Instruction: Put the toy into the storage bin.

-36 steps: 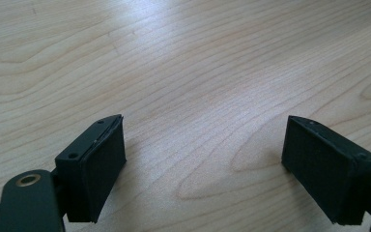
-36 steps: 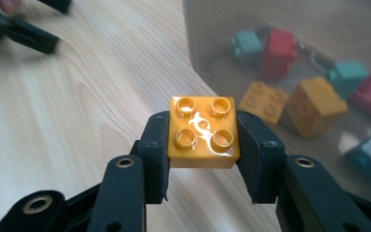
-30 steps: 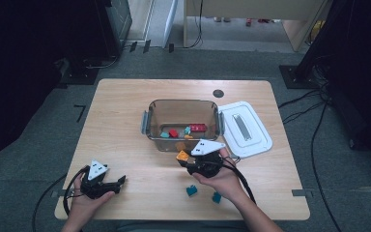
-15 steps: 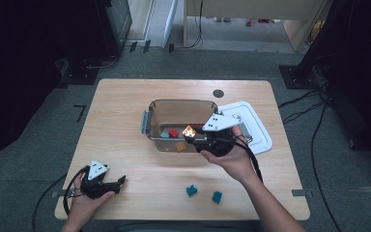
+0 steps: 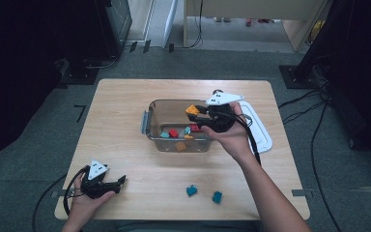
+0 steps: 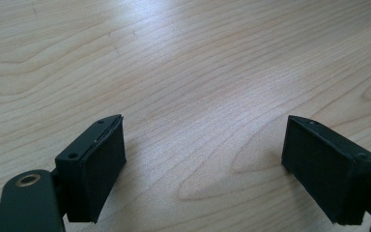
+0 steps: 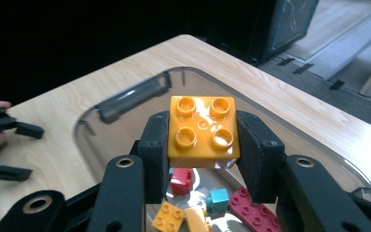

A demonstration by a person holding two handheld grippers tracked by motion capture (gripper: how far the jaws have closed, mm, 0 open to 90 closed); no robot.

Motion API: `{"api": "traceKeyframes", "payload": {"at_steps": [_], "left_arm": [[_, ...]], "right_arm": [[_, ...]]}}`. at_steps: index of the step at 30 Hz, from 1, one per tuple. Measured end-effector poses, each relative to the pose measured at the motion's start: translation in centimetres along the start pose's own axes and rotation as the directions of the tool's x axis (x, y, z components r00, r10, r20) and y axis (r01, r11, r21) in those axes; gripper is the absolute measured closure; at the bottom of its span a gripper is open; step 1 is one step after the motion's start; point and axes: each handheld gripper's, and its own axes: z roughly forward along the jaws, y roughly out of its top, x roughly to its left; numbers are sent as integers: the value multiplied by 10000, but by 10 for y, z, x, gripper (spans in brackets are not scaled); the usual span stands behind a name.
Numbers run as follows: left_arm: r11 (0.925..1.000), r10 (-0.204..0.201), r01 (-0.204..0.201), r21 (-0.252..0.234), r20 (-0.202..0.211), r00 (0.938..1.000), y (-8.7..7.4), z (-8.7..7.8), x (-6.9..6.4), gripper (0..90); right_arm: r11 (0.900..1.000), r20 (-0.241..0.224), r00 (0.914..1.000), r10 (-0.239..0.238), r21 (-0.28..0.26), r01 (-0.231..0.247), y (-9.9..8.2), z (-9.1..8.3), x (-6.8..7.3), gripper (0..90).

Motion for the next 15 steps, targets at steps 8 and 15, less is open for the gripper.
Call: {"api": "traceKeyframes", "payload": {"at_steps": [8,15], "left_arm": [[10000,-13,13,1,8,10000,0,0,0,155],[10000,-10,10,3,18,10000,0,0,0,155]], "right_arm": [[9969,233,9994,262,735,-279,-6,20,-16,597],[9807,600,9973,430,1880,-536,-13,39,-25,597]]}}
